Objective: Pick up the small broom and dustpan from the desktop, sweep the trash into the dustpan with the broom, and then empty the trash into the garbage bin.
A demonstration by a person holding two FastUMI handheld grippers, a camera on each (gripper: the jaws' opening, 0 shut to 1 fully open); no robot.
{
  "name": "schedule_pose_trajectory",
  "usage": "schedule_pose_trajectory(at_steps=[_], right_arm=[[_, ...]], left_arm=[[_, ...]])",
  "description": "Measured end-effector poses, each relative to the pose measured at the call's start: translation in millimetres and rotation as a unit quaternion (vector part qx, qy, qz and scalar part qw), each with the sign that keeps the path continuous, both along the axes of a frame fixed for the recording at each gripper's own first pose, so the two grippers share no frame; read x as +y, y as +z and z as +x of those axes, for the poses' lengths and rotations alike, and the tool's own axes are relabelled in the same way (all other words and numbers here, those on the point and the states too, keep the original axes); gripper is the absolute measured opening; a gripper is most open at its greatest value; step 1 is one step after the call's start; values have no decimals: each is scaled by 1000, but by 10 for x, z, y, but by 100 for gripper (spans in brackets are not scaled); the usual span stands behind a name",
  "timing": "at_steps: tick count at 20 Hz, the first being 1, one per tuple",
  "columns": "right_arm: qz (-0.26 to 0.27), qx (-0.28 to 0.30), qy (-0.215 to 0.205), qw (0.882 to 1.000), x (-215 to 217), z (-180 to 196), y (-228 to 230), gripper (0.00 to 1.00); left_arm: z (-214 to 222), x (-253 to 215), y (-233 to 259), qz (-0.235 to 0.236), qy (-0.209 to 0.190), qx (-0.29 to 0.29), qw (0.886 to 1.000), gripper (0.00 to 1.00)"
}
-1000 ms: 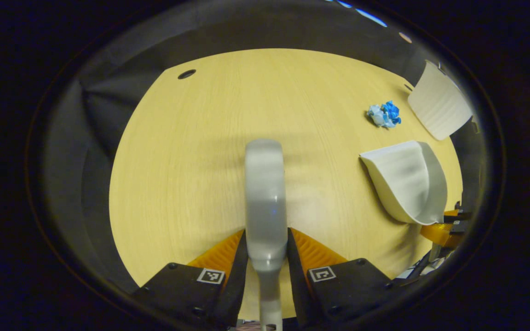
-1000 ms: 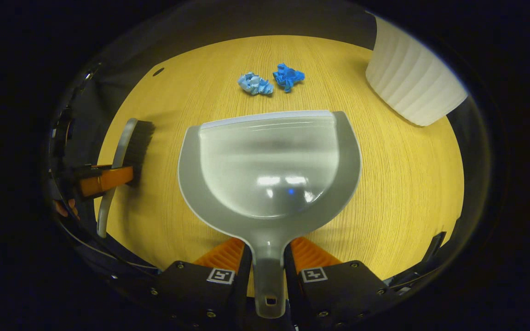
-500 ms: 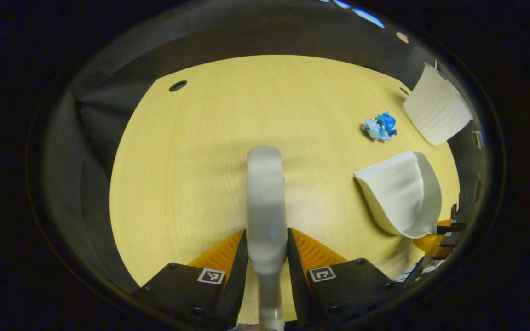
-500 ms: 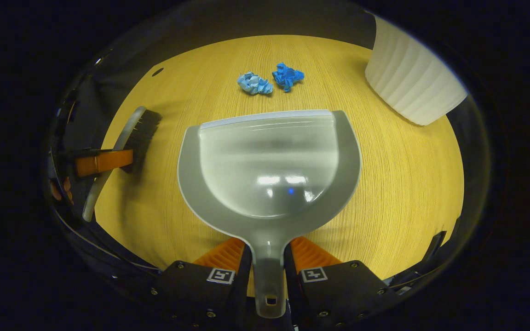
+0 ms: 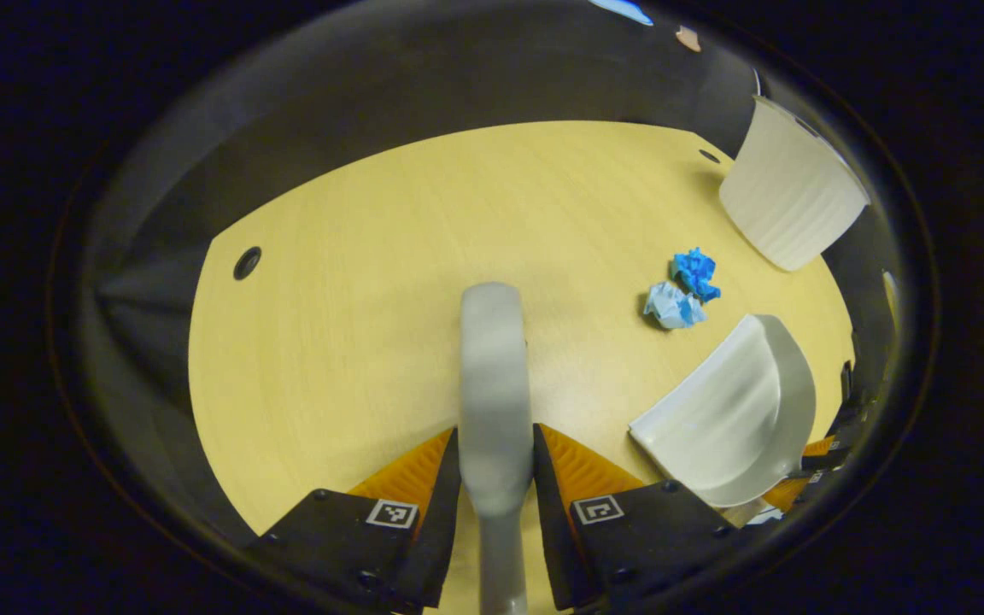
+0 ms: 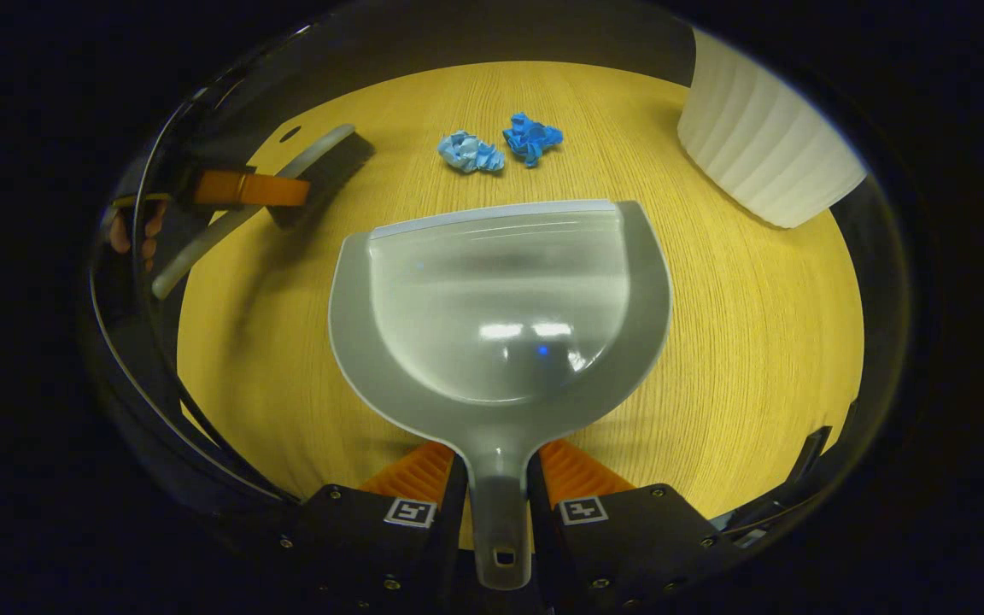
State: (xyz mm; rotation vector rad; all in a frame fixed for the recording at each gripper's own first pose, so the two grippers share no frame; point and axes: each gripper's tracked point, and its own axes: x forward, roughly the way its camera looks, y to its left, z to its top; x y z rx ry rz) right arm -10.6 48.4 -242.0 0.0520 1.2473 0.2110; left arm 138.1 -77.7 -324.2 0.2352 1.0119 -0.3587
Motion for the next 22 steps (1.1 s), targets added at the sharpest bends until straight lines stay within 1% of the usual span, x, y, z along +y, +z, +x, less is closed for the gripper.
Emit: schedule_pose_trajectory(at_steps=[1, 2, 3, 4, 5, 6, 7, 8, 10, 11, 14, 15, 16, 17, 19, 20, 21, 22], right_arm=[[1, 1, 0, 1000, 3, -4, -1, 38], [2, 2, 1, 1000, 2, -6, -2, 38], [3, 3, 0, 1000, 4, -6, 6, 38], [4, 4, -1, 1000, 2, 0, 2, 37], [5, 4, -3, 1000, -3, 2, 1, 37], [7, 5, -6, 1000, -12, 18, 3, 38], [8, 5, -7, 1000, -16, 14, 4, 38], [9, 5, -8, 1000, -25, 25, 3, 38], [10, 3, -8, 1000, -44, 38, -10, 38], [11, 3, -8, 1000, -43, 49, 3, 38], [14, 3, -8, 1000, -35, 48, 14, 37], [15, 2, -7, 1000, -38, 48, 9, 38], [16, 1, -6, 1000, -40, 56, 12, 37], [16, 0, -4, 1000, -37, 61, 16, 37], [17, -4, 0, 1000, -46, 55, 0, 37], [18, -6, 0, 1000, -44, 59, 3, 37], [19, -8, 2, 1000, -40, 63, 7, 37], [20, -9, 3, 1000, -41, 95, 33, 38]], left_arm=[[79, -88, 13, 0, -10, 0, 1000, 52], [162, -217, 24, -1, -24, -2, 1000, 55], [218, -313, 37, 1, -40, -4, 999, 52], [285, -459, 37, 6, -66, -9, 998, 55], [346, -679, 33, 8, -105, -14, 994, 49], [372, -813, 26, 8, -126, -15, 992, 49], [385, -906, 17, 8, -143, -16, 990, 55], [393, -1001, 2, 8, -160, -17, 987, 55], [356, -1204, -12, 1, -200, -14, 980, 49], [331, -1288, 2, -3, -217, -11, 976, 52], [237, -1415, 34, -11, -264, -4, 965, 54], [177, -1443, 83, -18, -284, 2, 959, 55], [129, -1461, 121, -25, -300, 6, 954, 49], [65, -1473, 172, -31, -320, 13, 947, 52], [-79, -1548, 190, -42, -353, 28, 934, 52], [-137, -1555, 191, -51, -365, 36, 929, 55], [-251, -1566, 198, -64, -380, 49, 922, 55], [-332, -1569, 176, -70, -390, 58, 916, 49]])
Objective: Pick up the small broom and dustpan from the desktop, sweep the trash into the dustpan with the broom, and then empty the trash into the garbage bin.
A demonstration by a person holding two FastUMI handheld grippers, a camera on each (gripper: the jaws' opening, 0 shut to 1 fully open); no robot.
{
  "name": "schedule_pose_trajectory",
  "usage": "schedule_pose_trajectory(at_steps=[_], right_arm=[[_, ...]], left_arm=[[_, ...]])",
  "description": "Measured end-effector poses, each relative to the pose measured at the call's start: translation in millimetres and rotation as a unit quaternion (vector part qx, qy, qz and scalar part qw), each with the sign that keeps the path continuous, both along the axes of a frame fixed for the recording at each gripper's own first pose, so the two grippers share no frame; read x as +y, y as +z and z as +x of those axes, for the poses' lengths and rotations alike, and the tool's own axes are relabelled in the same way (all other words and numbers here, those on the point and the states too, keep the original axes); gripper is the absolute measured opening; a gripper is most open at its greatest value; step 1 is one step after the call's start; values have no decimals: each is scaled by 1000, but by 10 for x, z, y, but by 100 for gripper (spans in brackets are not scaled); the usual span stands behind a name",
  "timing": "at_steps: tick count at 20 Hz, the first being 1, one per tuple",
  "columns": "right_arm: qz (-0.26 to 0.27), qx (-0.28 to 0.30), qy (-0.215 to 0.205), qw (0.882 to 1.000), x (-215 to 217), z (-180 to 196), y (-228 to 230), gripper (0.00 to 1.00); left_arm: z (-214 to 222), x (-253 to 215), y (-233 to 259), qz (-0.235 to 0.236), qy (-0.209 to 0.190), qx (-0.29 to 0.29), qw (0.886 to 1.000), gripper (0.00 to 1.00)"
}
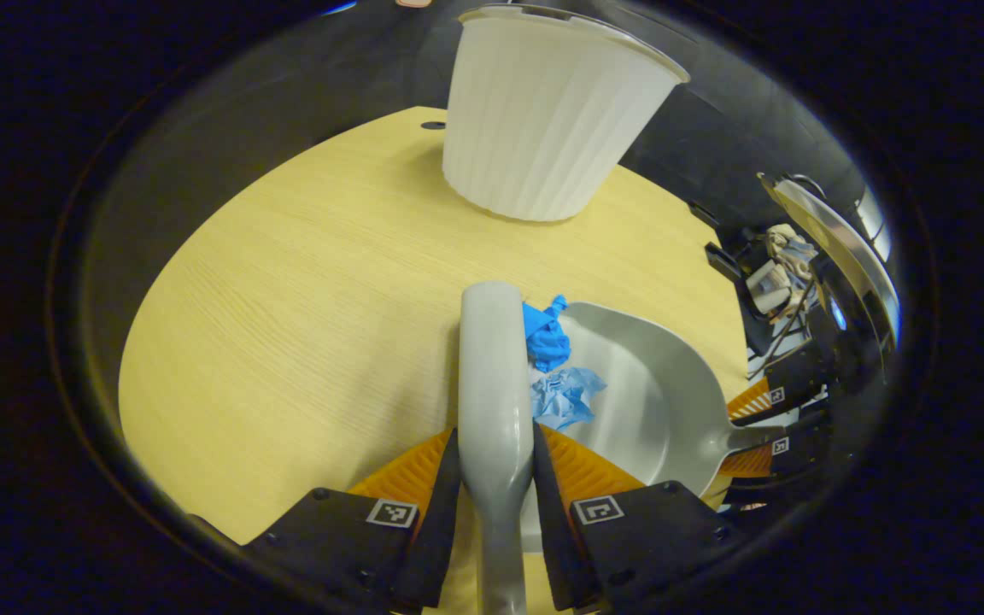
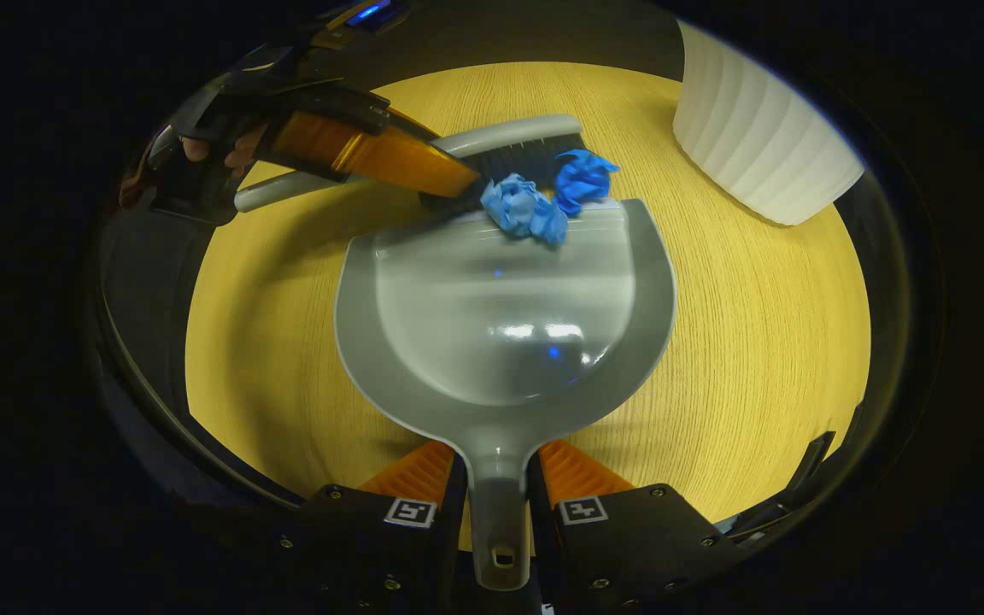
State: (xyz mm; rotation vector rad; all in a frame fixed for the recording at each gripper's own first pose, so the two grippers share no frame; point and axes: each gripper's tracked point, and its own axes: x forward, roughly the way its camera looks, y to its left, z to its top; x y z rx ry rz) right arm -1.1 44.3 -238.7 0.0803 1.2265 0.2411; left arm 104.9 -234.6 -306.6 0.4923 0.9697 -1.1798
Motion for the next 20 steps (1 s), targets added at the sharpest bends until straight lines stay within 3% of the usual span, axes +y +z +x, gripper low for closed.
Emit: schedule_pose_trajectory(at_steps=[3, 4, 5, 7, 12, 17, 18, 20], right_arm=[[4, -3, 1, 1000, 15, 136, 124, 34], [5, -4, 2, 1000, 18, 205, 114, 38], [5, -5, 2, 1000, 25, 186, 85, 37], [5, -7, 3, 1000, 16, 173, 68, 37], [6, -4, 6, 1000, 8, 190, 79, 37], [-1, -4, 12, 1000, 1, 194, 49, 37], [-5, -2, 17, 1000, -8, 176, 44, 34], [-11, -3, 26, 1000, -6, 178, 37, 37]], left_arm=[[-261, -59, -27, -6, -33, 32, 999, 52], [-280, -68, -41, -6, -37, 31, 999, 52], [-273, -55, -43, -6, -37, 28, 999, 50], [-203, -51, -31, -10, -25, 17, 999, 54], [217, 244, -17, -3, 72, -27, 997, 52], [291, 688, 2, 3, 151, -34, 988, 52], [271, 799, 3, 2, 170, -34, 985, 52], [244, 891, 1, 2, 184, -36, 982, 52]])
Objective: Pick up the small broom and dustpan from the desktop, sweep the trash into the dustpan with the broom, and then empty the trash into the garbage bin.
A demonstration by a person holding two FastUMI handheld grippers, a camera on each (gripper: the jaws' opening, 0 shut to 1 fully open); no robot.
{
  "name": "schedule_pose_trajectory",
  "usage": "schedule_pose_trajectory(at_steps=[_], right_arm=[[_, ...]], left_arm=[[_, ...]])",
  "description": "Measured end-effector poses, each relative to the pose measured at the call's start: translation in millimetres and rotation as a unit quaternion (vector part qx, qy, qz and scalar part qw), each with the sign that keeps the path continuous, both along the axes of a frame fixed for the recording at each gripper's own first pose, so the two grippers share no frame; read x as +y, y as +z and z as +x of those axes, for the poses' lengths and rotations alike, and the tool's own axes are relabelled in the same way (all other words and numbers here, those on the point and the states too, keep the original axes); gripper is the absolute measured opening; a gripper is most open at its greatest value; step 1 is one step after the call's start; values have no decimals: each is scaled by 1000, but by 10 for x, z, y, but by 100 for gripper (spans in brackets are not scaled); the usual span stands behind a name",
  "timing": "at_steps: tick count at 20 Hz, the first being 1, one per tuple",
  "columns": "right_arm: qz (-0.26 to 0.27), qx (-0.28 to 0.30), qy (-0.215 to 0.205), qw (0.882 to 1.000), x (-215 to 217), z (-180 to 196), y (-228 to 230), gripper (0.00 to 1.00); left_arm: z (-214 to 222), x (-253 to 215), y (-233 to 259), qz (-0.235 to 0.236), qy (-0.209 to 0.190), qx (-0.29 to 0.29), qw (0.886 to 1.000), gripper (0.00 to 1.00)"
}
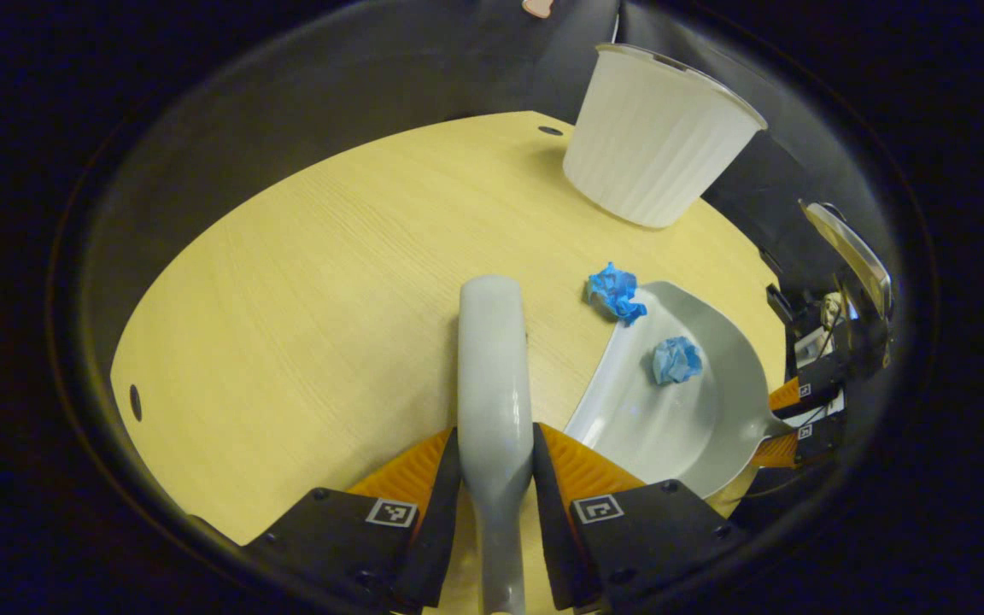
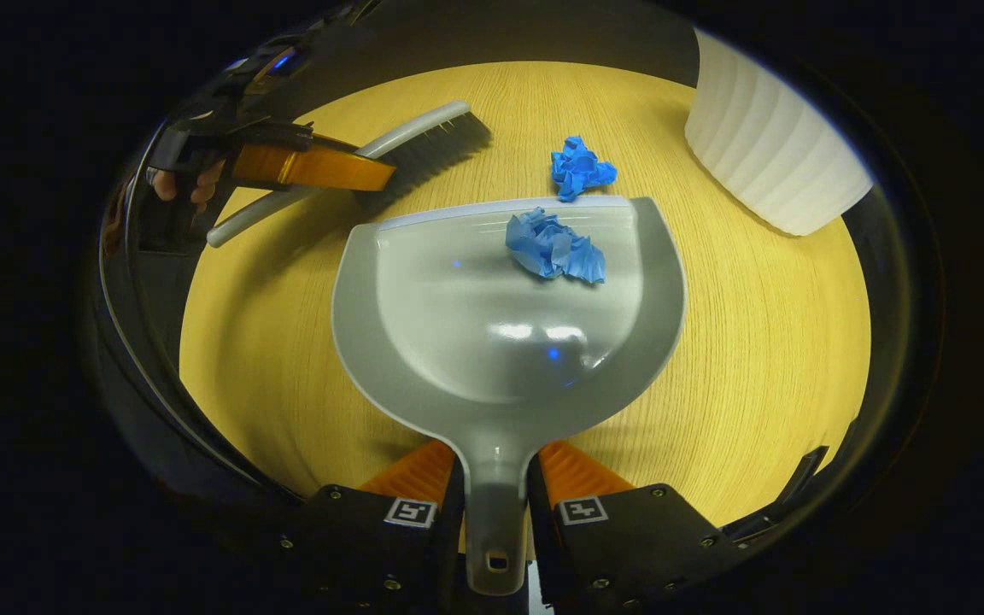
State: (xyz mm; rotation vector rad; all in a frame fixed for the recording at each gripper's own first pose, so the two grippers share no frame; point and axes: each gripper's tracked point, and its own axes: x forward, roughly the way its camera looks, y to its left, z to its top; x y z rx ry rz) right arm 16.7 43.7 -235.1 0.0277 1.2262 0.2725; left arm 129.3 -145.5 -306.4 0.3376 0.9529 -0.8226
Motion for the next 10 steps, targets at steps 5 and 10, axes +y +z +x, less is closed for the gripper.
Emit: schedule_pose_trajectory(at_steps=[5, 10], right_arm=[[-5, 1, 0, 1000, -30, -7, -18, 34], [-3, -2, -2, 1000, -36, 1, -19, 37]], left_arm=[[113, -235, 21, 6, -44, -11, 999, 52], [147, -675, 69, 11, -116, -12, 993, 52]])
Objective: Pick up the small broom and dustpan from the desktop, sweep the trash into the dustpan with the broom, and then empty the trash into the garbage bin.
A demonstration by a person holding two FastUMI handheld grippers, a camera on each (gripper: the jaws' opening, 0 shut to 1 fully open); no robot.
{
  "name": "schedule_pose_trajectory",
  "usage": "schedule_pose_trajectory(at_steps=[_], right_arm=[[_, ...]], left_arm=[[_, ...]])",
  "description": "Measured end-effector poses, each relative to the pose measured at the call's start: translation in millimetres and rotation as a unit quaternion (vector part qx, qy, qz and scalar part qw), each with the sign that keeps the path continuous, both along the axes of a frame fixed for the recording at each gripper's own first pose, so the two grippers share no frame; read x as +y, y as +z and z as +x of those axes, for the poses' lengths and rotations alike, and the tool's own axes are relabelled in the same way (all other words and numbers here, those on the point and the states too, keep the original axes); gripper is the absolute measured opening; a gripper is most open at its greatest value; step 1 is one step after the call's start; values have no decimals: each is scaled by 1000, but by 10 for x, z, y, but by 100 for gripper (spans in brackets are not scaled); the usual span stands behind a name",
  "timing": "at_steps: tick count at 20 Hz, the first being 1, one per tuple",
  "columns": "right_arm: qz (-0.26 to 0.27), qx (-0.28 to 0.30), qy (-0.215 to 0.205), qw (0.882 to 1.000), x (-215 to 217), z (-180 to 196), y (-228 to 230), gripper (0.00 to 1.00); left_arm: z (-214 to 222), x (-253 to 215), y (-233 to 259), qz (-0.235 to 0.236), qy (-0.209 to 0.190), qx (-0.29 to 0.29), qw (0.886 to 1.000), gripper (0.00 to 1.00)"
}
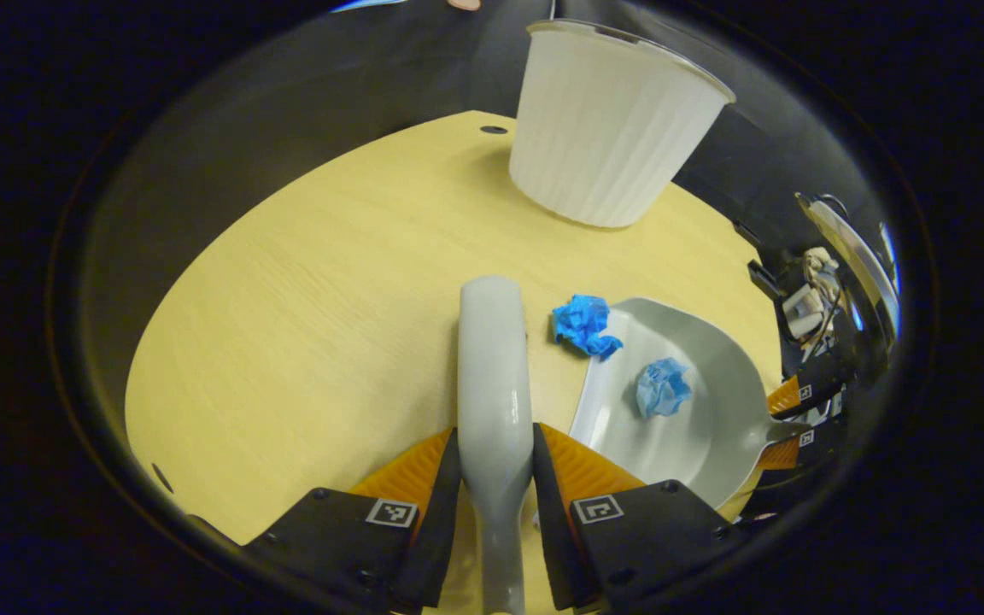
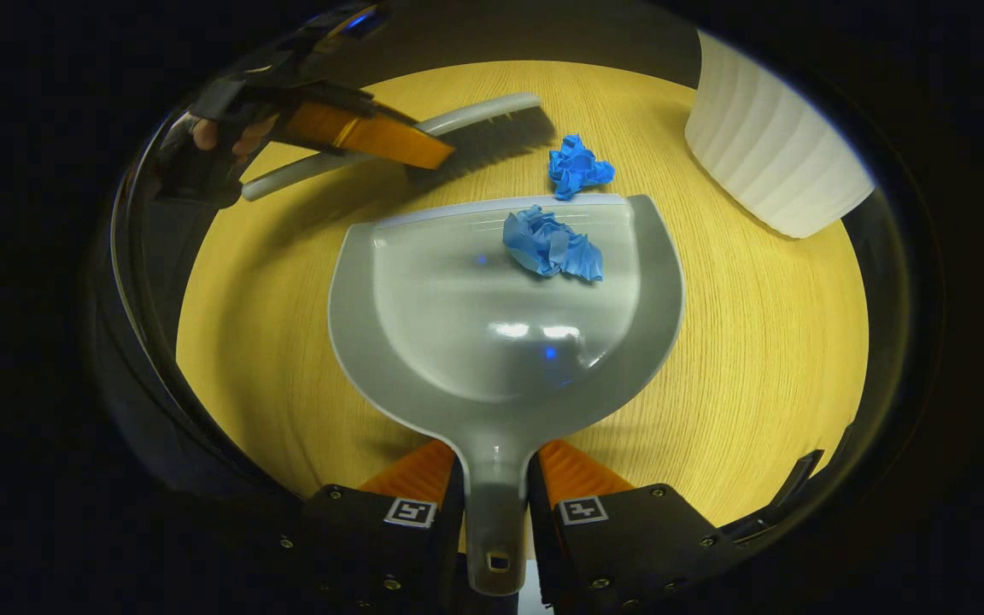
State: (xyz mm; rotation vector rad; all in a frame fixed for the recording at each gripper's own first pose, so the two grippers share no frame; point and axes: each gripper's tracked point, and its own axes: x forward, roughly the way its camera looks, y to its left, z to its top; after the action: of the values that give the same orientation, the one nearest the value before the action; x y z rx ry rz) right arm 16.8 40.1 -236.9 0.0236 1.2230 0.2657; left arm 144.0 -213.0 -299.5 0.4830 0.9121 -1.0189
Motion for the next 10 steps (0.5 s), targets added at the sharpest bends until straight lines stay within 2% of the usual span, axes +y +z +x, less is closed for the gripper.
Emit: schedule_pose_trajectory(at_steps=[1, 2, 4, 5, 7, 9, 10], right_arm=[[0, 0, -1, 1000, -2, 2, 0, 34], [0, -1, -2, 1000, -10, 10, 4, 37], [-2, -3, -3, 1000, -6, 17, 3, 34], [-2, -4, -4, 1000, -13, -2, 71, 37], [0, -7, -4, 1000, -32, 4, 82, 37], [0, -8, -3, 1000, -42, 20, 133, 37], [0, -9, -2, 1000, -35, 41, 137, 37]], left_arm=[[-5, -78, -4, 1, -14, 2, 1000, 52], [-45, -166, -9, 0, -32, 5, 999, 50], [-150, -249, 2, 1, -66, 12, 998, 50], [-240, -278, -5, 1, -86, 19, 996, 52], [-492, -275, -26, 2, -125, 41, 991, 52], [-678, -232, -49, 0, -144, 54, 988, 52], [-660, -206, -50, 1, -140, 47, 989, 52]])
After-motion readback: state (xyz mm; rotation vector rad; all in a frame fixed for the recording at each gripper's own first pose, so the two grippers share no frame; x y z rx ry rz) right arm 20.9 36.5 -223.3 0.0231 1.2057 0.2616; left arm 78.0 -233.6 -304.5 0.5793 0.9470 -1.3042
